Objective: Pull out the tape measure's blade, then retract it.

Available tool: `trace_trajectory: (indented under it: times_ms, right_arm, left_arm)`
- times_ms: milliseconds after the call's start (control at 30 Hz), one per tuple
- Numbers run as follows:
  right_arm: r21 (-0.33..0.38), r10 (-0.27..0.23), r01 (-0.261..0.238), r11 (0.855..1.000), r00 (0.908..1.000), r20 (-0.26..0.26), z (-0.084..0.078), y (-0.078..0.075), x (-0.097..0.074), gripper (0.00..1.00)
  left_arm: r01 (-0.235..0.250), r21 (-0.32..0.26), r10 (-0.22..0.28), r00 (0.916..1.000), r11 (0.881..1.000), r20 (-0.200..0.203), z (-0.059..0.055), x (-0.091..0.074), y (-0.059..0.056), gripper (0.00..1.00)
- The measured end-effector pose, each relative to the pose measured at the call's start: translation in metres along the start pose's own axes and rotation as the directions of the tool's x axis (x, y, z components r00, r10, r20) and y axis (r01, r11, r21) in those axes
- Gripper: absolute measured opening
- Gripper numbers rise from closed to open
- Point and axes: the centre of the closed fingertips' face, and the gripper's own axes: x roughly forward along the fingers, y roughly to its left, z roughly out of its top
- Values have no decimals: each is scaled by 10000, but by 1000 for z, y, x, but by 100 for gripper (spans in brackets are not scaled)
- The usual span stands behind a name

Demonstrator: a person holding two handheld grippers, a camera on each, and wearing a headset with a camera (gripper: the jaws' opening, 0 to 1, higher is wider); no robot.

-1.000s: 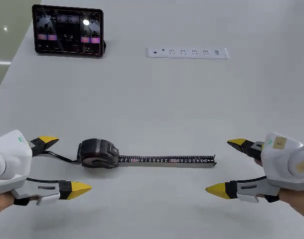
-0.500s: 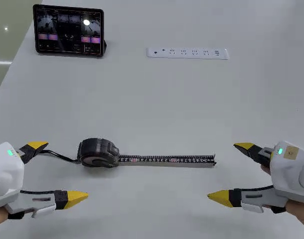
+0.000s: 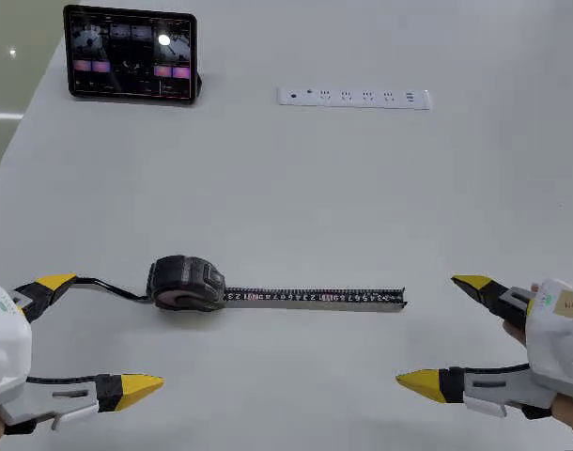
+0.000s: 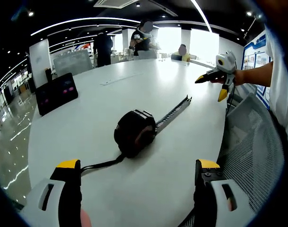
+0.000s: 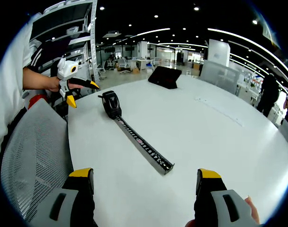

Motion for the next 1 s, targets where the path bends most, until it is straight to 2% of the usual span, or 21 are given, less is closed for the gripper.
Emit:
trace_trajectory:
  times_ms: [133, 233, 433, 733, 1000]
  right_arm:
    - [105, -61, 61, 9999, 10000, 54, -2, 4, -2, 89]
    - [161, -107, 106, 9998, 9999, 86, -4, 6, -4, 89]
    - [374, -146, 139, 9992, 9997, 190, -9, 11, -5, 89]
    - [559, -164, 154, 9983, 9997, 182, -14, 15, -6, 89]
    - [546, -147, 135, 9984, 9997, 212, -11, 15, -3, 88]
  left_arm:
    - [-25, -88, 25, 10000, 10000, -10, -5, -1, -3, 99]
    - [229, -578, -220, 9996, 9981, 175, -6, -2, -9, 99]
    - [276, -885, -258, 9994, 9957, 216, -11, -3, -14, 99]
    - [223, -1160, -206, 9997, 9930, 155, -18, -6, -18, 99]
    - [206, -1247, -186, 9997, 9920, 170, -17, -4, -19, 99]
